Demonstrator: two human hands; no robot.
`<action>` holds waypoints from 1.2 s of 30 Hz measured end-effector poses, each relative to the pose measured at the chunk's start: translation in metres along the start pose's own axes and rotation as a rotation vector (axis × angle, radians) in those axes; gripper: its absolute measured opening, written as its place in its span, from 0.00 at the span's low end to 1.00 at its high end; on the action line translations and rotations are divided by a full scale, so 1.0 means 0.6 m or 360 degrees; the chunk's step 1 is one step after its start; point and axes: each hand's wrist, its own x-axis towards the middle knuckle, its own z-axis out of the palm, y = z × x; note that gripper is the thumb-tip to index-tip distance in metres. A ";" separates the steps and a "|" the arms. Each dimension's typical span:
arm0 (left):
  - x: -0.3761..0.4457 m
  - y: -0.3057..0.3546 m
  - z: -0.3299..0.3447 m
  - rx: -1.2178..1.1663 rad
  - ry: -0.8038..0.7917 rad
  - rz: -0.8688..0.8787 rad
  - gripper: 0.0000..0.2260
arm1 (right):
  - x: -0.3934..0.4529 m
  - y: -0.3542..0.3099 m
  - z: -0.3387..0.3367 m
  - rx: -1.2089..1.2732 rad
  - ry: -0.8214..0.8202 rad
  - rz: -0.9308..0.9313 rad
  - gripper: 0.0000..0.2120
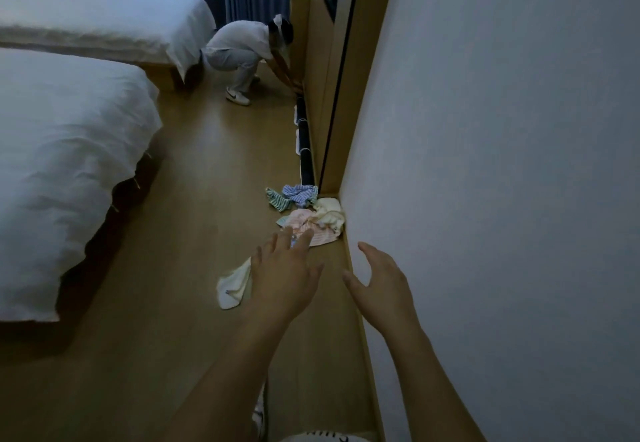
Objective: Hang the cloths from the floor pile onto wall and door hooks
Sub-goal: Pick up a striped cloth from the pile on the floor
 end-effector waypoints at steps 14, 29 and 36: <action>0.384 -0.121 -0.020 -0.0092 -0.0142 0.0005 0.27 | 0.356 -0.116 0.069 -0.0073 -0.0057 0.0030 0.26; 0.697 -0.164 0.098 -0.0046 -0.0286 -0.0234 0.27 | 0.705 -0.079 0.134 0.0000 -0.0232 -0.0021 0.20; 0.905 -0.135 0.207 -0.0106 -0.0380 -0.0397 0.27 | 0.953 -0.014 0.161 -0.0175 -0.0509 0.0011 0.22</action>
